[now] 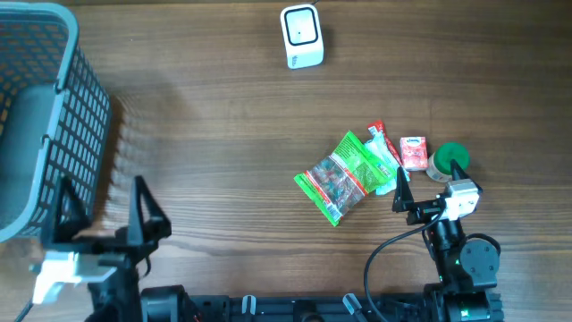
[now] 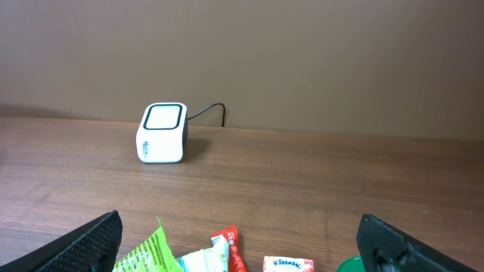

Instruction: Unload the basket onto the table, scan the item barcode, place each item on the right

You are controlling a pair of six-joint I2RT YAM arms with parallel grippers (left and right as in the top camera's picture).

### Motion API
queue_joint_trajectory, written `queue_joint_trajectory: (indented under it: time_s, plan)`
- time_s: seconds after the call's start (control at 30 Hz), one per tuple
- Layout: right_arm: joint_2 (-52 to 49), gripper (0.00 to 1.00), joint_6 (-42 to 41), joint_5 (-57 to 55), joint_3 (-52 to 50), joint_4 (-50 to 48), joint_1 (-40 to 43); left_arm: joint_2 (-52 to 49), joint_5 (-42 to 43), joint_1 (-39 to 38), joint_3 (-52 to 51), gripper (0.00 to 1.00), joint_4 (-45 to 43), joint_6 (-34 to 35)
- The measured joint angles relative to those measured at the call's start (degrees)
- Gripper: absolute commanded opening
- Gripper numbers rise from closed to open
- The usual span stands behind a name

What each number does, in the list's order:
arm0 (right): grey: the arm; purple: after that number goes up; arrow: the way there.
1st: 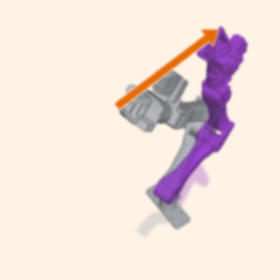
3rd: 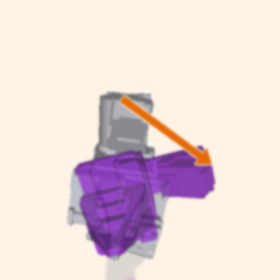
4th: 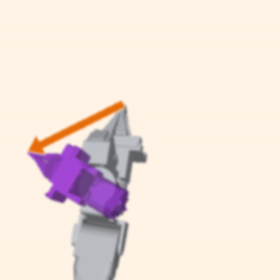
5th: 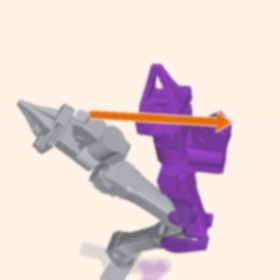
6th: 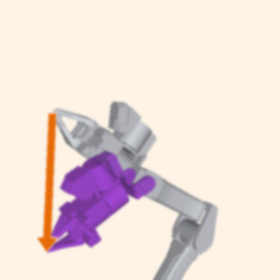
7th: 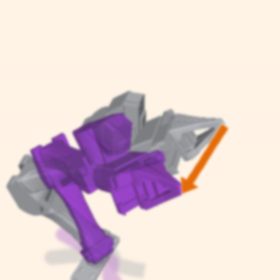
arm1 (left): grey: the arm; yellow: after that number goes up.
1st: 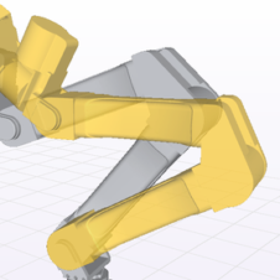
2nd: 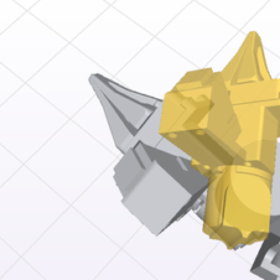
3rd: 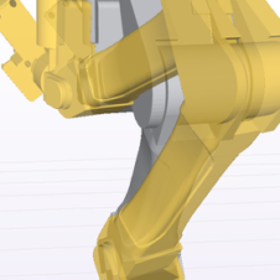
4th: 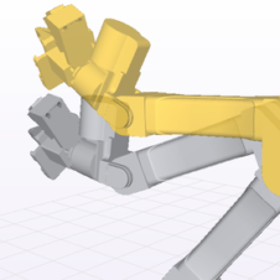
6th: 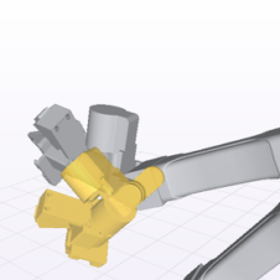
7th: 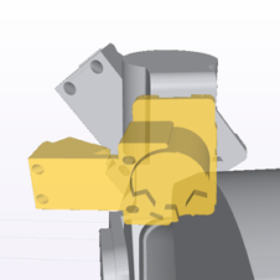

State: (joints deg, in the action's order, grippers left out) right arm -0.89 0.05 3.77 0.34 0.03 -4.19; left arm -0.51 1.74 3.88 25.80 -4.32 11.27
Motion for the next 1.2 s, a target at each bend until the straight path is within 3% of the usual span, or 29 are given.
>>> queue_joint_trajectory:
  time_s: [0.27,0.53,0.77,0.97,1.2]
  plan:
    - [0.0,1.0,0.0,0.0,0.0,0.0,0.0,0.0,1.5,0.0,-15.9,1.0,-11.5,3.9]
    - [0.0,1.0,0.0,0.0,0.0,0.0,0.0,0.0,1.6,0.0,-23.9,1.0,-12.0,5.4]
    - [0.0,1.0,0.0,0.0,0.0,0.0,0.0,0.0,1.5,0.0,-25.1,1.0,-4.3,5.6]
    - [0.0,1.0,0.0,0.0,0.0,0.0,0.0,0.0,0.0,0.0,-25.3,1.0,7.7,5.6]
    - [0.0,1.0,0.0,0.0,0.0,0.0,0.0,-0.1,-0.3,0.0,-25.3,1.0,8.2,2.3]
